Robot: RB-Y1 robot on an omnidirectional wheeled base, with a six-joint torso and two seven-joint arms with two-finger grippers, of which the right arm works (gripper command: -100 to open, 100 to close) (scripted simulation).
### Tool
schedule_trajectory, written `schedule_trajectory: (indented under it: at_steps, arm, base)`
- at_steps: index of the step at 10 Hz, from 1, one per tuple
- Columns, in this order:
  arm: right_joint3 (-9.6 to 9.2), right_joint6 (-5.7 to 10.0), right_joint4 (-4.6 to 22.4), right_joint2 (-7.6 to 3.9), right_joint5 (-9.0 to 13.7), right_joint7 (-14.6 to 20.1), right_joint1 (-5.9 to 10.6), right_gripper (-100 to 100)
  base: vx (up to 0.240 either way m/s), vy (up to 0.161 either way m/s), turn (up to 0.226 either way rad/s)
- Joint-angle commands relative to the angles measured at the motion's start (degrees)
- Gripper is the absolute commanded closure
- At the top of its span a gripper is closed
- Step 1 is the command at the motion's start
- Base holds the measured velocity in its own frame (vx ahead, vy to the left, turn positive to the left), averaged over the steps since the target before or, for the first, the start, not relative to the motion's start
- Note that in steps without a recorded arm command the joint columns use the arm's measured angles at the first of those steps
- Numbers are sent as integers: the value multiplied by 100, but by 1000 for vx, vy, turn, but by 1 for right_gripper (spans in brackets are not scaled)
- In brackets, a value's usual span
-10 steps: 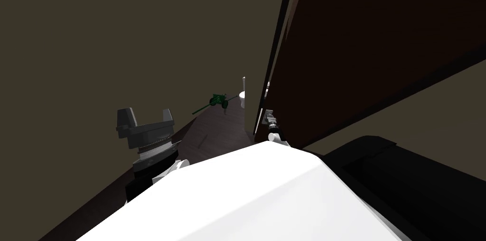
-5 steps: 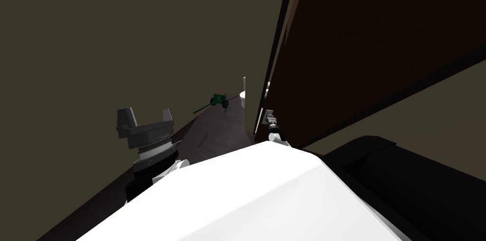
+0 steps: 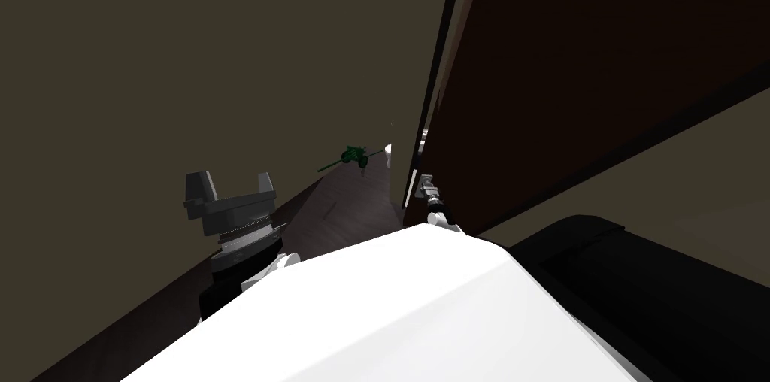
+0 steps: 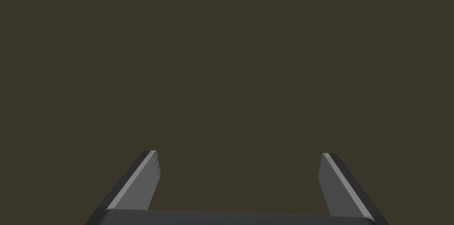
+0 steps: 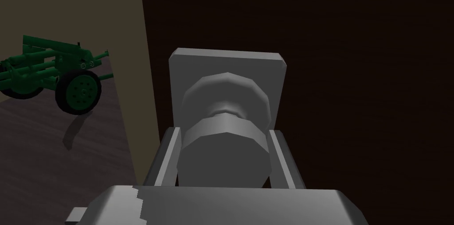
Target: Pull the door open
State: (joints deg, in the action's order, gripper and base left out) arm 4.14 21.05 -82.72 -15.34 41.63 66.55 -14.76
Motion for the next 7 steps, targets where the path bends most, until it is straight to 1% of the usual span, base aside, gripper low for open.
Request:
schedule_trajectory:
  at_steps: [1, 3, 4, 5, 6, 7]
  arm:
    - [-127, 50, -46, -159, 14, 168, -52, 100]
    - [-229, 81, -72, -295, 29, 303, -107, 100]
    - [-257, 89, -80, -333, 33, 341, -122, 100]
    - [-225, 72, -72, -307, 30, 302, -116, 100]
    - [-331, 103, -89, -397, 11, 408, -184, 100]
    - [-372, 126, -106, -445, 2, 456, -209, 100]
  base:
    - [-248, -54, 226]
    - [-262, -29, 166]
    - [-261, -12, 106]
    - [-114, -6, 28]
    - [-182, -29, 129]
    - [-245, -42, 165]
